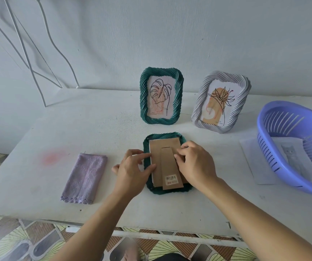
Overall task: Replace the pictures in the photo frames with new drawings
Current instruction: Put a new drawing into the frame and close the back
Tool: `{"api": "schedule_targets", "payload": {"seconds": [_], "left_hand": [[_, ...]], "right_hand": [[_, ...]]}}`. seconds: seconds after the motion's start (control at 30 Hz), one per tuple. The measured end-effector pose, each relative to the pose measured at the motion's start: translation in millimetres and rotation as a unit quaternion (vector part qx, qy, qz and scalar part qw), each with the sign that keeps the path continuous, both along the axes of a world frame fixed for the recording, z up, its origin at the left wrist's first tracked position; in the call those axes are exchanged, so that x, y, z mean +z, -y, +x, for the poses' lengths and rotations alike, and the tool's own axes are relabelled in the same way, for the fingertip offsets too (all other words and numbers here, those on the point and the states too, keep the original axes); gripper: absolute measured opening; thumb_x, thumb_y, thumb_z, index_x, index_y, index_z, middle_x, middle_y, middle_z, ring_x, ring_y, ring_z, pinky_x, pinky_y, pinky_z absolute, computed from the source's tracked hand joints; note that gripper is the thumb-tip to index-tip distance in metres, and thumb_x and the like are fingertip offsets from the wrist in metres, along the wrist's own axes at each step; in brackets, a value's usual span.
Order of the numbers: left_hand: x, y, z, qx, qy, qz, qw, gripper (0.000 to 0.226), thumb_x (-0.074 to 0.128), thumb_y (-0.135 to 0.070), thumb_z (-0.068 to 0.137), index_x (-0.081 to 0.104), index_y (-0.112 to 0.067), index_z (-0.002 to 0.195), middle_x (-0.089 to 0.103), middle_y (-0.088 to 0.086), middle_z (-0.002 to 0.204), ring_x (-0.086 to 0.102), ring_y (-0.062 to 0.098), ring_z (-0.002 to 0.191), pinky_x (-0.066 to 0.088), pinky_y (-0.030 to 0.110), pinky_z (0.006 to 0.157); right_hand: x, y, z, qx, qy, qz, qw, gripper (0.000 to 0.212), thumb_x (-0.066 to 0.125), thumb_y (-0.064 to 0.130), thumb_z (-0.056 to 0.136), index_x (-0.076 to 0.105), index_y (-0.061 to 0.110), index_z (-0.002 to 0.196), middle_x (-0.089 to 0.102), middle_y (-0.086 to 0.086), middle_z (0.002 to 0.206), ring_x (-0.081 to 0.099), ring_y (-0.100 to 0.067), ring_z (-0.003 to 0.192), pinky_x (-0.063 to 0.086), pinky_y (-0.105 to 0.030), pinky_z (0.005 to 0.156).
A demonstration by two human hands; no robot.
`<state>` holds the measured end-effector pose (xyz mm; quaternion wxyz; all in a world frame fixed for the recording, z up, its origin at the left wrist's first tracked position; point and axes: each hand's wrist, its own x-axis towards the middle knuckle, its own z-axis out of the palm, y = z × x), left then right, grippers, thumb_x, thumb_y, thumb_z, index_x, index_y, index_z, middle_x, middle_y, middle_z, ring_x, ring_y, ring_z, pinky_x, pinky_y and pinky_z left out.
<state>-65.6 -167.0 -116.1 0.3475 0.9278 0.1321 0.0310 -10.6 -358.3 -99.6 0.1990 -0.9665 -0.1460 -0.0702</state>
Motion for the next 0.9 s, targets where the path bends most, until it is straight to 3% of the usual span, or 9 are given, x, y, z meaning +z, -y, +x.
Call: {"api": "schedule_targets", "payload": {"seconds": [0.1,0.3,0.5,0.6,0.73,0.9], "left_hand": [[0,1,-1,0.005,0.007,0.003,1.000,0.030,0.072,-0.047,0.087,0.070,-0.041,0.116,0.049,-0.021,0.119,0.050,-0.011,0.090,0.027,0.037,0.089],[4,-2,-3,-0.029,-0.019,0.040,0.999,0.051,0.073,-0.061,0.078,0.065,-0.041,0.125,0.047,-0.017,0.126,0.051,0.003,0.103,0.027,0.040,0.088],[8,-2,-2,-0.020,-0.016,0.028,0.999,0.054,0.078,-0.060,0.073,0.069,-0.037,0.120,0.049,-0.016,0.123,0.053,0.003,0.097,0.029,0.041,0.088],[9,-2,-1,-0.022,-0.018,0.030,0.999,0.055,0.078,-0.061,0.072,0.070,-0.036,0.120,0.051,-0.016,0.122,0.052,0.003,0.094,0.029,0.042,0.088],[12,-3,0,-0.026,-0.019,0.028,0.999,0.058,0.078,-0.062,0.070,0.070,-0.035,0.121,0.050,-0.018,0.120,0.052,0.001,0.091,0.029,0.040,0.085],[13,-6,1,-0.039,-0.033,0.031,0.998,0.060,0.076,-0.064,0.072,0.069,-0.035,0.124,0.052,-0.016,0.123,0.052,0.004,0.097,0.028,0.038,0.084]], "right_hand": [[-3,-1,0,0.008,0.004,-0.017,1.000,0.020,0.063,0.026,0.094,0.077,0.013,0.097,0.060,0.003,0.120,0.064,-0.023,0.093,0.039,-0.025,0.065],[-3,3,5,0.035,0.001,0.018,0.999,0.019,0.066,0.023,0.092,0.075,0.013,0.105,0.063,0.003,0.112,0.063,-0.022,0.095,0.053,-0.032,0.071],[-6,15,14,0.077,-0.016,0.073,0.994,0.019,0.073,0.023,0.088,0.077,0.014,0.104,0.067,0.001,0.109,0.052,-0.008,0.079,0.053,-0.029,0.074],[-7,20,11,0.090,-0.042,0.085,0.991,0.025,0.073,0.024,0.088,0.075,0.015,0.112,0.065,0.000,0.118,0.054,-0.010,0.091,0.053,-0.031,0.086],[-7,27,2,0.106,-0.081,0.083,0.988,0.034,0.070,0.024,0.089,0.070,0.020,0.123,0.057,-0.001,0.139,0.050,-0.018,0.124,0.037,-0.024,0.100],[-7,30,-3,0.116,-0.090,0.089,0.985,0.036,0.069,0.023,0.090,0.068,0.020,0.126,0.052,0.001,0.144,0.050,-0.014,0.114,0.044,-0.031,0.100]]}}
